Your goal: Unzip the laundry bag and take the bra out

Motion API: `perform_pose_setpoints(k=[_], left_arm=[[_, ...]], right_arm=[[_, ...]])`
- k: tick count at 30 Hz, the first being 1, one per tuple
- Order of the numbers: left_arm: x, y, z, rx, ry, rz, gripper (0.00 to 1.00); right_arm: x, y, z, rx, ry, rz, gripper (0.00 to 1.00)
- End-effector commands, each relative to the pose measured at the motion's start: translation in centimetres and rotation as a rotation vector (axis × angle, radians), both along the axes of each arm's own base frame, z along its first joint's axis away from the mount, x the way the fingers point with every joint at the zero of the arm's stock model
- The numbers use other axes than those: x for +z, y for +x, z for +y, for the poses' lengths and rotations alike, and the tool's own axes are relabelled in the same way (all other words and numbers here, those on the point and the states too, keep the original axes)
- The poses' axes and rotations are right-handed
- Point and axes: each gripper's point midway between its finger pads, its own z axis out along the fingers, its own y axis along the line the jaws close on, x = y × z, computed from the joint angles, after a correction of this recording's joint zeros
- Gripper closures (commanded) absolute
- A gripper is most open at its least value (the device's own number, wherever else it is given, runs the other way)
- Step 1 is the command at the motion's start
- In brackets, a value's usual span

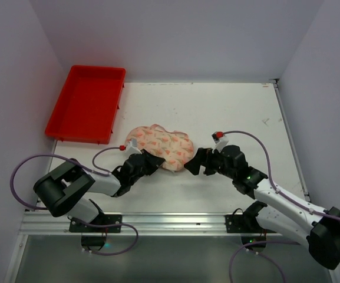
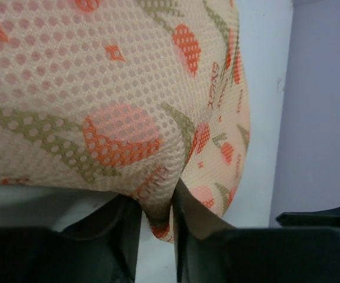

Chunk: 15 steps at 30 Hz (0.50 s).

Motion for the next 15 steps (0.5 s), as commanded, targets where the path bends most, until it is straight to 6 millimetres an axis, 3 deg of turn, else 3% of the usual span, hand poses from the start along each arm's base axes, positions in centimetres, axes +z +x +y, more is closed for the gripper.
perform_pose_setpoints(k=[1,3,5,8,10,15], left_arm=[[3.9,2.2,-1.6,0.015,-0.064,-0.111,0.80],[4.2,2.3,-1.5,0.028,-0.062,-0.105,0.94],[5.5,2.9,-1.7,0.043,-0.076,-0.119,0.99],[6.6,3.5,-1.7,0.070,-0.083,-0.121,1.00],[7.2,3.7,-1.8,0.082,-0.092,-0.113,1.00],[8.0,4.0,-1.9,0.105,-0.102,-0.081,1.00]], right_arm=[[0.2,1.0,0.6,0.014,-0.014,-0.059,0.01],[-0.6,0.8,1.0,0.031,-0.036,-0.047,0.05],[-0.8,0.8,1.3,0.036,-0.045,-0.063,0.08],[-0.8,0.9,2.3,0.038,-0.073,-0.101,0.12],[-0.6,0.3,3.6,0.070,-0.086,-0.128,0.18],[-0.3,1.0,4.4,0.005,-0.133,-0.191,0.33]])
